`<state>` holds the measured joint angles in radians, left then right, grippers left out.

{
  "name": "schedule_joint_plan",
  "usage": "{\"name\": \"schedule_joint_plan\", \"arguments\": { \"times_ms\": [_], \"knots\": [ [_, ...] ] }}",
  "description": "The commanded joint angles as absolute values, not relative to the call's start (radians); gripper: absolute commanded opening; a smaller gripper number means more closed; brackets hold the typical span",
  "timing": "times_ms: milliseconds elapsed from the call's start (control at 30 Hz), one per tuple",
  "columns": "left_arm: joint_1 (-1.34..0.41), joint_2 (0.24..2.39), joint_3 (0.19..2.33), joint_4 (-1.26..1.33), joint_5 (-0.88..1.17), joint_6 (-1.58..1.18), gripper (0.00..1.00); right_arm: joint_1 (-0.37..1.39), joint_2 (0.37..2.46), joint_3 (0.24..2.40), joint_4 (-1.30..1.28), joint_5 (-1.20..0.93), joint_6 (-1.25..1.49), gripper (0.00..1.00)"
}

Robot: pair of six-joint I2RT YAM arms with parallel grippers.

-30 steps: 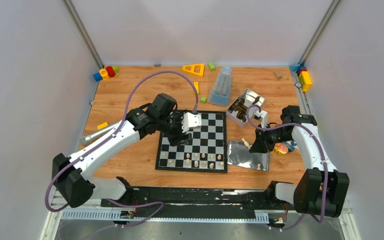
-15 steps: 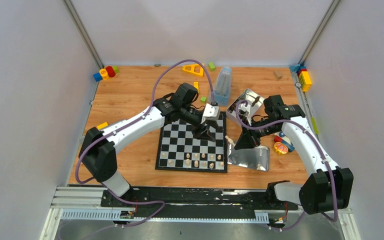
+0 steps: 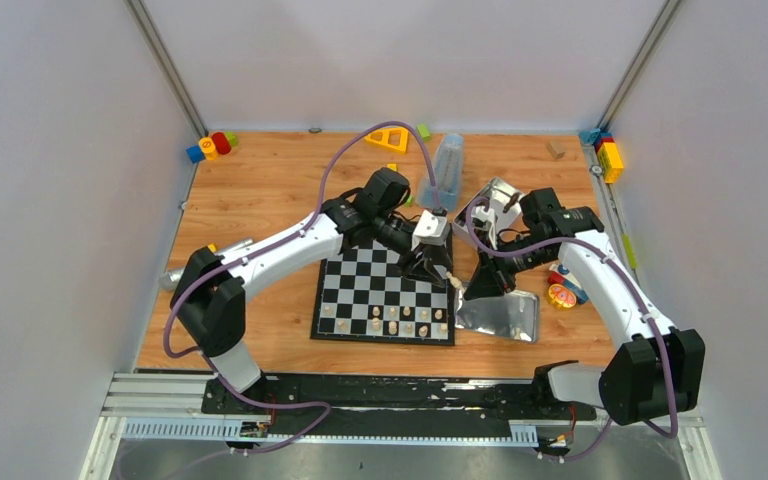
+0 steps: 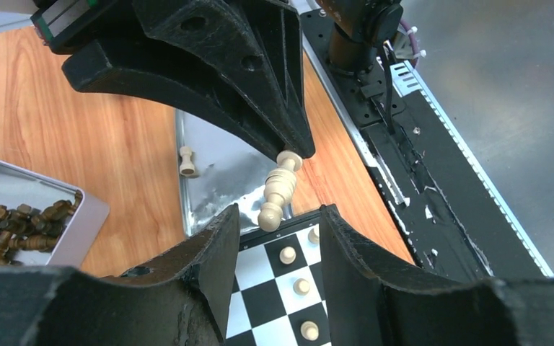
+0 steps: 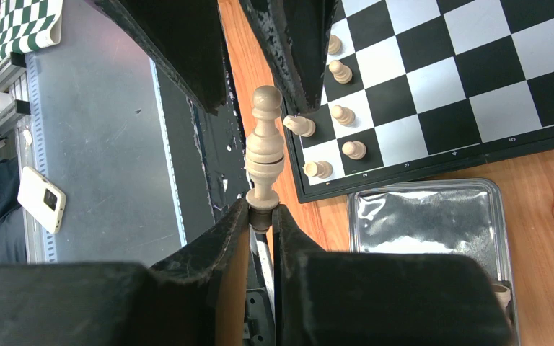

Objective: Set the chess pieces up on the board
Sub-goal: Place the chess piece on the chessboard.

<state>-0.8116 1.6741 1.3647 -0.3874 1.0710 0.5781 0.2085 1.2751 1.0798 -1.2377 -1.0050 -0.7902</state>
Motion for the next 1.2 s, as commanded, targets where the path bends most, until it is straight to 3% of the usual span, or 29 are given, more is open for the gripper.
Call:
{"name": "schedule_joint_plan", "arguments": {
  "times_ms": [0, 333, 700, 833, 1167],
  "knots": [
    [-0.825, 1.687, 1.405, -0.362, 1.105, 0.576, 0.51, 0.216, 1.269, 1.11, -1.211, -1.045, -0.787, 0.0],
    [-0.831, 1.71, 1.434, -0.37, 1.105, 0.567, 0.35, 0.215, 1.267, 1.103, -1.207, -1.039, -0.782, 0.0],
    [-0.82, 1.688, 1.465, -0.563, 1.046, 0.704, 0.01, 0.213, 1.252, 1.076, -1.188, -0.942, -0.771, 0.0],
    [-0.778, 1.625, 1.425, -0.677, 0.984, 0.773, 0.0, 0.197, 1.236, 1.038, -1.167, -0.897, -0.769, 0.0],
    [-0.769, 1.426, 1.172, -0.848, 0.427, 0.852, 0.0, 0.102, 1.218, 0.959, -1.127, -0.861, -0.78, 0.0]
  ]
}}
